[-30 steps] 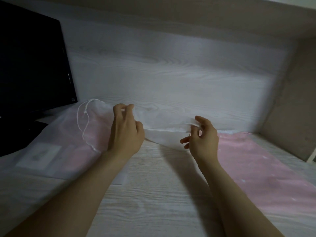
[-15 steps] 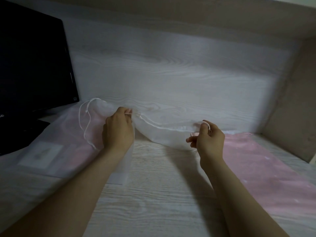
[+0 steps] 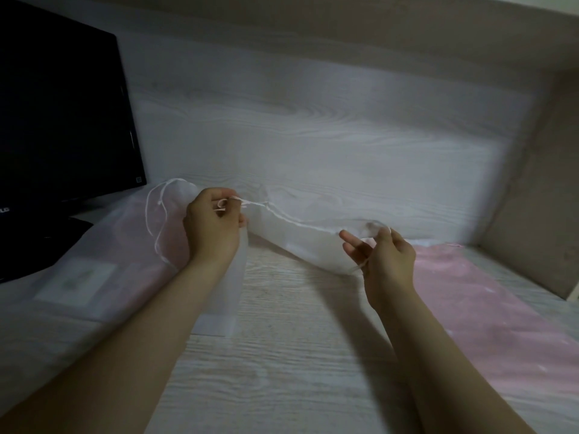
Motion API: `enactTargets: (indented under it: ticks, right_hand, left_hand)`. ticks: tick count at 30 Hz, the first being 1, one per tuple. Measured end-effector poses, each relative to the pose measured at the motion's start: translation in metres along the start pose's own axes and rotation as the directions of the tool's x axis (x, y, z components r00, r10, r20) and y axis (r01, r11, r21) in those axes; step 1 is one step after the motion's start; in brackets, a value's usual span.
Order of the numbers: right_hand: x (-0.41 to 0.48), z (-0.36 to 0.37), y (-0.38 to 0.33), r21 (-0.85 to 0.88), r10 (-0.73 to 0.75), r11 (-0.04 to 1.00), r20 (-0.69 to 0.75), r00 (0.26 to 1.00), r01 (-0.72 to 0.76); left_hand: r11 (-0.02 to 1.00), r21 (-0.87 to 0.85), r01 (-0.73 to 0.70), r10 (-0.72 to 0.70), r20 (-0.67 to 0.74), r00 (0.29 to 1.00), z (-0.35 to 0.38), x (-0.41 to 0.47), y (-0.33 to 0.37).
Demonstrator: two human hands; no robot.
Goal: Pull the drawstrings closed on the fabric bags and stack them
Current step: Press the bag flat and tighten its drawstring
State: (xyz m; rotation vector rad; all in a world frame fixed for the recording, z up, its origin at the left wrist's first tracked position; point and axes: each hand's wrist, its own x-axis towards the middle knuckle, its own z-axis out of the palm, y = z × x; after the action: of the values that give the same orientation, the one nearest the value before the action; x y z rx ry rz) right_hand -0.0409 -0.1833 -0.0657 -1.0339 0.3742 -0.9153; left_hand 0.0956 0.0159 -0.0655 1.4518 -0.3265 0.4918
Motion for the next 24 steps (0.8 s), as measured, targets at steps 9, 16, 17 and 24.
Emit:
enactTargets:
  ticks: [9, 16, 17, 24]
  right_hand:
    - [0.013, -0.007, 0.008, 0.058, -0.036, 0.997, -0.135, 0.990, 0.044]
    - [0.015, -0.010, 0.007, 0.033, -0.015, 0.999, -0.212, 0.977, 0.022]
    - [0.014, -0.011, 0.005, 0.025, -0.017, 0.999, -0.220, 0.975, 0.023]
    - [0.022, -0.015, 0.017, -0.390, -0.120, 0.921, -0.236, 0.964, 0.019]
  left_hand:
    - [0.945, -0.249, 0.211, -0.239, -0.088, 0.967, -0.003, 0.008, -0.005]
    - [0.936, -0.288, 0.204, -0.263, -0.185, 0.947, -0.006, 0.015, -0.009]
    - [0.948, -0.253, 0.193, -0.242, -0.179, 0.954, -0.007, 0.015, -0.010]
    - [0.998, 0.030, 0.055, -0.054, -0.032, 0.998, 0.000, 0.011, -0.005]
